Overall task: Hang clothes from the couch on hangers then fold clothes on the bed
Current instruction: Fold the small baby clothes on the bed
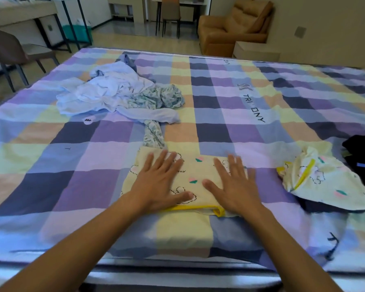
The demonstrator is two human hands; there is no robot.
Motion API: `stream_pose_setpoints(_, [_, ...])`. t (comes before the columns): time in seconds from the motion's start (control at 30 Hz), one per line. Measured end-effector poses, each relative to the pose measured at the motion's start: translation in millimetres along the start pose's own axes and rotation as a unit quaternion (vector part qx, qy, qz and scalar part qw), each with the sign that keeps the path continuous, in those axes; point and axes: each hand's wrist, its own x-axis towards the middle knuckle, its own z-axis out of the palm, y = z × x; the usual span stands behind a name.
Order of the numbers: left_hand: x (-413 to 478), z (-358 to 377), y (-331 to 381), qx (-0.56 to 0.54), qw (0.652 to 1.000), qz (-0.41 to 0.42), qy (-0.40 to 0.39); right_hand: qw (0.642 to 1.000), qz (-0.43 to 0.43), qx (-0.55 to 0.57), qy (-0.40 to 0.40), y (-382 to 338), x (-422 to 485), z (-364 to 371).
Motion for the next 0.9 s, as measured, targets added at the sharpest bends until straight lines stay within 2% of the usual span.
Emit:
stream_pose_setpoints(0.07, [0.4,-3.3,0.0,0.009,1.0,-0.018,-0.016,0.998,0.066,0.012,0.005,5.0,-8.9,-5.2])
stream_pose_setpoints(0.13, [-0.9,-8.0,10.2,0.0,1.0,-0.028,-0.01,0.994,0.096,0.026,0.033,4.7,-19.0,-11.0])
stream_pose_setpoints(0.23, [-7.2,-7.0,34.9,-0.058,0.998,0.028,-0.001,0.988,0.093,0.076,0.101,-4.9,-33.1,-18.0])
stream_pose_setpoints(0.3, [-13.5,2.5,47.4,-0.063,0.995,0.074,-0.007,0.978,0.102,0.144,0.112,-9.9,-39.7,-18.1])
stream_pose_setpoints(0.43, [-17.1,17.7,51.4,-0.064,0.995,0.071,0.026,0.955,0.126,0.257,0.078,-10.3,-37.2,-19.8])
stream_pose_setpoints(0.5, [-18.6,9.4,53.0,-0.141,0.988,0.056,0.019,0.943,0.105,0.3,0.098,-14.4,-33.0,-25.0])
stream_pose_setpoints(0.53, [-18.6,0.4,53.1,-0.226,0.973,0.035,0.009,0.936,0.089,0.319,0.117,-19.9,-31.9,-30.7])
stream_pose_setpoints(0.57, [-18.6,-9.8,51.5,-0.34,0.94,0.008,0.004,0.931,0.066,0.331,0.136,-28.3,-30.8,-37.5])
stream_pose_setpoints(0.6, [-17.7,-18.7,49.4,-0.472,0.882,-0.023,0.01,0.929,0.04,0.336,0.148,-38.7,-30.6,-45.7])
stream_pose_setpoints(0.67, [-16.2,-36.5,39.3,-0.684,0.722,-0.09,0.058,0.926,-0.038,0.352,0.128,-65.0,-32.9,-62.3])
stream_pose_setpoints(0.73, [-16.6,-45.2,22.9,-0.793,0.582,-0.155,0.09,0.903,-0.134,0.403,0.067,-90.5,-36.8,-71.5])
stream_pose_setpoints(0.77, [-20.4,-51.2,16.5,-0.827,0.526,-0.175,0.092,0.884,-0.166,0.436,0.042,-99.8,-38.0,-71.6])
stream_pose_setpoints(0.8, [-24.3,-53.9,11.4,-0.834,0.508,-0.197,0.09,0.864,-0.18,0.468,0.031,-105.6,-38.5,-69.1])
stream_pose_setpoints(0.83, [-30.3,-56.4,6.6,-0.824,0.515,-0.219,0.087,0.852,-0.179,0.49,0.033,-110.2,-37.9,-63.8])
stream_pose_setpoints(0.87, [-30.7,-52.3,1.2,-0.792,0.557,-0.232,0.09,0.849,-0.168,0.5,0.042,-111.8,-37.9,-57.7])
stream_pose_setpoints(0.9, [-31.9,-49.4,-2.7,-0.743,0.614,-0.244,0.104,0.853,-0.153,0.496,0.053,-111.4,-36.9,-50.3])
